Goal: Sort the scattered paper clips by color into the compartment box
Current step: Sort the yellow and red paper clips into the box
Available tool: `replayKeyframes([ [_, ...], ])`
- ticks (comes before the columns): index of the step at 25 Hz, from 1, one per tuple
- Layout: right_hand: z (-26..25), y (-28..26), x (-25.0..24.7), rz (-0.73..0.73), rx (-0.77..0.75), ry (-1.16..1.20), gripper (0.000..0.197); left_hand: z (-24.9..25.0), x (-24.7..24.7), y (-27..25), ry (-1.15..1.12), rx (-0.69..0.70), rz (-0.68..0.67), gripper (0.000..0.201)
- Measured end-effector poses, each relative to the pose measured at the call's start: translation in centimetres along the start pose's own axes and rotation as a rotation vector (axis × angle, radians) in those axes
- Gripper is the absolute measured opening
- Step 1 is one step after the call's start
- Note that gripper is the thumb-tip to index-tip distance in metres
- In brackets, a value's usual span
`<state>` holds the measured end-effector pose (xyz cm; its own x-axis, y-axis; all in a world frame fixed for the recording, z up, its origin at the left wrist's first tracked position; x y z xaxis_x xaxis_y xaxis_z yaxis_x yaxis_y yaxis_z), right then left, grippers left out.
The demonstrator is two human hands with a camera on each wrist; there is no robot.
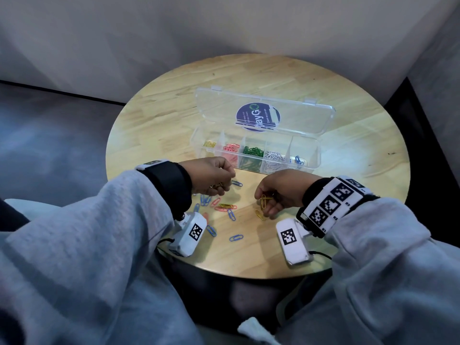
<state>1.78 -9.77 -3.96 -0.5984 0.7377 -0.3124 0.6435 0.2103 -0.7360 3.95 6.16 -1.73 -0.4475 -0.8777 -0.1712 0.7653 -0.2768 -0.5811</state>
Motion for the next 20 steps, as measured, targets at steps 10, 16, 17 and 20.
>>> replayKeyframes([
  [10, -0.4, -1.2, -0.4, 0.223, -0.045, -0.861, 0.023, -0.8, 1.9, 0.3, 1.064, 0.120, 0.015, 0.022],
  [16, -0.6, -0.3, 1.6, 0.211, -0.067, -1.020, 0.018, -1.0, 2.4, 0.9, 1.073, 0.114, -0.009, 0.018],
  [17, -0.6, -0.1, 1.7, 0.208, -0.066, -1.028, 0.020, -1.1, 2.3, 1.1, 1.056, 0.100, -0.012, 0.014],
  [20, -0.4, 0.6, 2.0, 0.218, -0.067, -1.026, 0.021, -1.5, 2.0, 1.4, 1.000, 0.079, -0.025, 0.011],
])
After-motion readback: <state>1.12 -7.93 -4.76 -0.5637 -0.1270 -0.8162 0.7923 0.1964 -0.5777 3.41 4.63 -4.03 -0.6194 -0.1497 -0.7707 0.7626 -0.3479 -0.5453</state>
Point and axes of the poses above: each hand's wrist, its own y-axis towards the middle knuckle, its own x-axis out of the palm, z = x × y, the point moved 4 cm from there along y, towards the middle knuckle, and after that the axes turned 10 degrees about -y, right-handed, at the moved point
